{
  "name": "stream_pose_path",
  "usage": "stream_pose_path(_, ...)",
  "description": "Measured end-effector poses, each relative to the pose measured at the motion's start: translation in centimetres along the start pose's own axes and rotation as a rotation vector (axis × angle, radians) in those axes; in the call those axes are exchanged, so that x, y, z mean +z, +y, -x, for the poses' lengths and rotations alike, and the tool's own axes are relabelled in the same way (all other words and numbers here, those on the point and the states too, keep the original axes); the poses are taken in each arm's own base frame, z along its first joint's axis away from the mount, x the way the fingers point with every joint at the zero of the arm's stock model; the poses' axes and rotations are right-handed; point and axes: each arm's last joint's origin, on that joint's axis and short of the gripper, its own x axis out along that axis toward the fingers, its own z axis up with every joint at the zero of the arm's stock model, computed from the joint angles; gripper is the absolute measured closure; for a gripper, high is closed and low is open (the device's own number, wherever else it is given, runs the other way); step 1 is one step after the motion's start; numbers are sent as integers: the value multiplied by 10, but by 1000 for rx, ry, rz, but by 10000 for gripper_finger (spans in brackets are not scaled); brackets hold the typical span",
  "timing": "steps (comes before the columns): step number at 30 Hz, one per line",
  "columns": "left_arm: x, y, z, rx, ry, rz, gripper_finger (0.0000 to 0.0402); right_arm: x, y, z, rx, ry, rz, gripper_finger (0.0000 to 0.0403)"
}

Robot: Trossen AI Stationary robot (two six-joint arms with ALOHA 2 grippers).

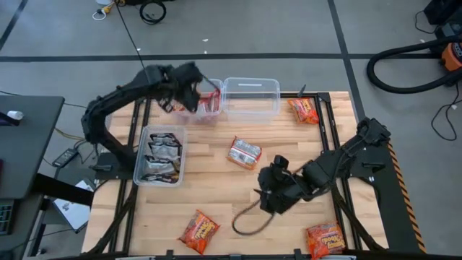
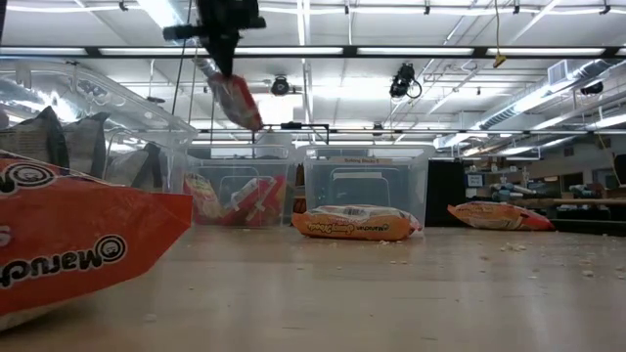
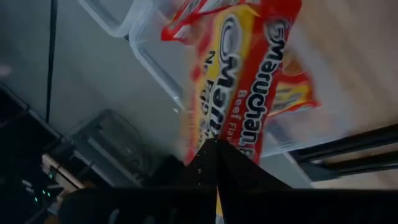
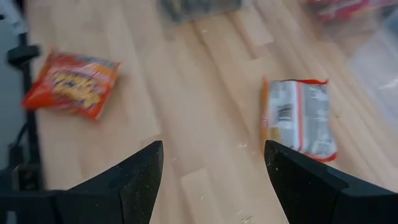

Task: Sort Maruchan noodles
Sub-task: Put the bottom left red noodle pack into the top left transparent bin

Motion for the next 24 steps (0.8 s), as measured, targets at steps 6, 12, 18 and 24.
stream_pose_path(6, -32, 18, -29, 29, 32, -33, 401, 15, -23, -14, -84, 25, -28, 119)
stream_pose_path(12, -42, 17, -50, -67, -11, -11, 401, 23, -38, -18, -123, 39, 59, 119)
stream_pose_path(18, -36, 22, -69, -99, -6, -14, 401, 23, -43, -20, -141, 70, 124, 119)
stream_pose_path(24, -32, 22, -90, -172, -7, -18, 401, 16, -35, -11, -40, 135, 137, 119)
